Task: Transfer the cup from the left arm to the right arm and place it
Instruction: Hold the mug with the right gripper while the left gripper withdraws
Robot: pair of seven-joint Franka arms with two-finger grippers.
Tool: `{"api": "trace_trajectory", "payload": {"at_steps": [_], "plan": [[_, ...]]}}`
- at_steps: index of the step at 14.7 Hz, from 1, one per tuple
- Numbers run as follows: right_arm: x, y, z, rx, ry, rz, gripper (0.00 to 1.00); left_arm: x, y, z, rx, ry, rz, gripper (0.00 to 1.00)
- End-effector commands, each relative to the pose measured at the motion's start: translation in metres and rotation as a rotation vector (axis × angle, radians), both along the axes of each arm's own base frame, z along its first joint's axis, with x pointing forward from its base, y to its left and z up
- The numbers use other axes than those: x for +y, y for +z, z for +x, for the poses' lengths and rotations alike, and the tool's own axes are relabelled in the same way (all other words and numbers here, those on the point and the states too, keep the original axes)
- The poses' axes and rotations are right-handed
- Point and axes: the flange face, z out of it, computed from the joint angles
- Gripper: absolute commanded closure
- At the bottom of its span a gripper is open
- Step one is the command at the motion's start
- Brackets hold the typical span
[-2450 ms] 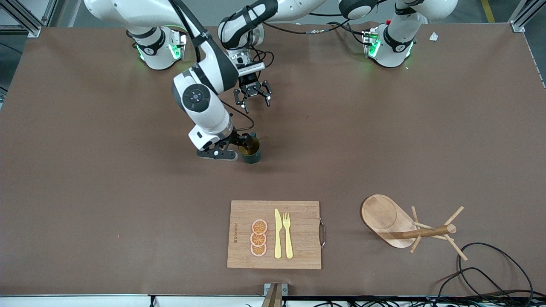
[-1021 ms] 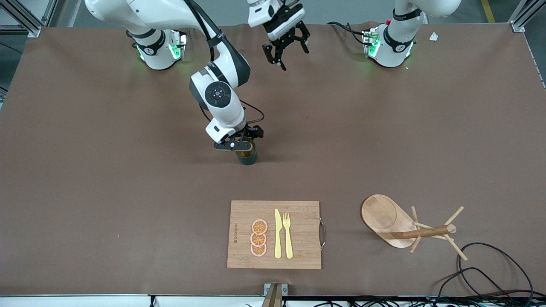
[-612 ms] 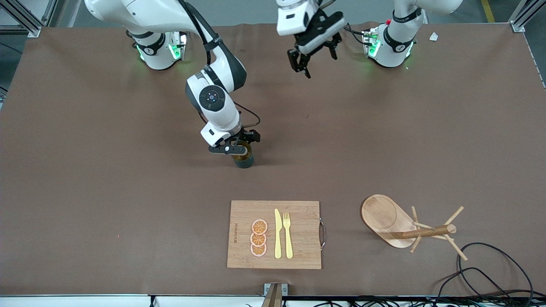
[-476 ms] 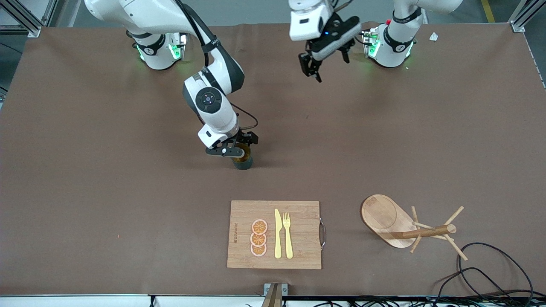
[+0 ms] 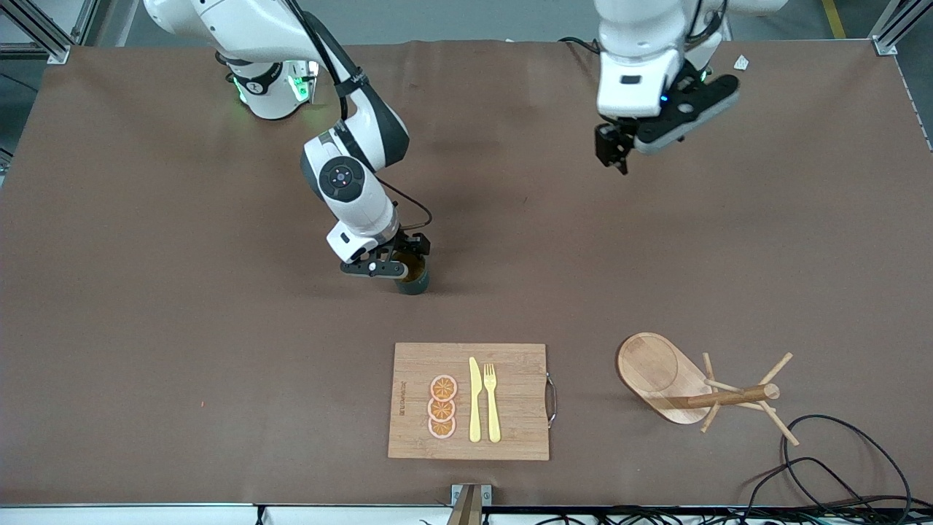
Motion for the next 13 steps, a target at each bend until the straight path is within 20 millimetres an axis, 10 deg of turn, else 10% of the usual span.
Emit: {"api": "trace_trajectory", "payload": {"at_steps": [1, 5, 10, 13], "plan": [[-0.012, -0.001, 0.008, 0.009, 0.005, 0.014, 0.00, 0.025, 0.023, 0.016, 0.031, -0.055, -0.033, 0.00], [-0.015, -0.010, 0.009, 0.011, 0.049, 0.009, 0.08, 0.076, 0.041, 0.044, 0.071, -0.126, -0.084, 0.00], [-0.015, -0.021, 0.005, 0.020, 0.086, 0.000, 0.91, 0.172, 0.056, 0.067, 0.160, -0.306, -0.202, 0.00], [-0.017, -0.019, 0.007, 0.023, 0.082, -0.001, 1.00, 0.217, 0.065, 0.069, 0.174, -0.409, -0.217, 0.00]]}}
